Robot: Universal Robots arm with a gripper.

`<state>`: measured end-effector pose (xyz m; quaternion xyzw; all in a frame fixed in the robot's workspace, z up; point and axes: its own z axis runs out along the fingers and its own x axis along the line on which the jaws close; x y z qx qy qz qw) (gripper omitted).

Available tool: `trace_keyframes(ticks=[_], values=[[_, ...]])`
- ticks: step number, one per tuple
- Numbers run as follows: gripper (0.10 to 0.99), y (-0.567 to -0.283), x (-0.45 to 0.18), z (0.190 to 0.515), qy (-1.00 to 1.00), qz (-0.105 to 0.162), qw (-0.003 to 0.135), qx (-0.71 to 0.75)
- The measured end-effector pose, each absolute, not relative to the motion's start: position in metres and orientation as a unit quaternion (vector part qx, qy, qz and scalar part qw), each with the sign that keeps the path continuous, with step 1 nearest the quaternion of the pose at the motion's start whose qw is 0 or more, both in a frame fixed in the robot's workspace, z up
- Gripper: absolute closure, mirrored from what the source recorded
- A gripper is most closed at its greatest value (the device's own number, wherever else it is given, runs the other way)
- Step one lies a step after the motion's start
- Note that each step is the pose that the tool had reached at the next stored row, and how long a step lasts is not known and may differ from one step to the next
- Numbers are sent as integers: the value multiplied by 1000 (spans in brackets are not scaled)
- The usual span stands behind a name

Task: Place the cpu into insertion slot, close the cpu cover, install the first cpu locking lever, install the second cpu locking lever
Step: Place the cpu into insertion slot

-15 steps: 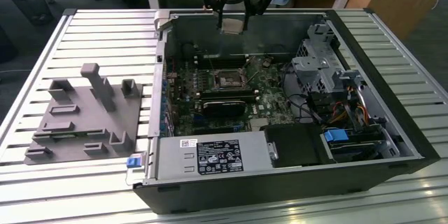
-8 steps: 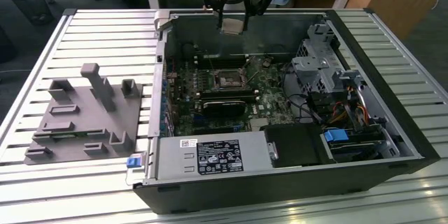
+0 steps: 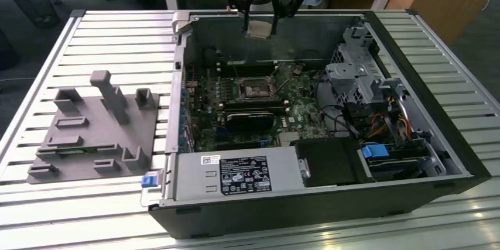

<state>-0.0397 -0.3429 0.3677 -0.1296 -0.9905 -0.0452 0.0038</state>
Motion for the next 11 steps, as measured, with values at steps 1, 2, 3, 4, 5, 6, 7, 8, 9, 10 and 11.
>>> trace_keyframes(ticks=[1, 2, 3, 4, 5, 6, 7, 8, 9, 10, 11], values=[[545, -343, -40, 368, -990, -45, 4, -132], [545, -343, -40, 368, -990, -45, 4, -134], [545, -343, -40, 368, -990, -45, 4, -136], [545, -343, -40, 368, -989, -45, 3, -138], [545, -343, -40, 368, -989, -45, 3, -140], [545, -343, -40, 368, -989, -45, 3, -141], [545, -343, -40, 368, -989, -45, 3, -143], [545, -343, -40, 368, -988, -45, 3, -145], [545, -343, -40, 368, -988, -45, 3, -147], [545, -343, -40, 368, -988, -45, 3, -148], [545, -343, -40, 368, -988, -45, 3, -150]])
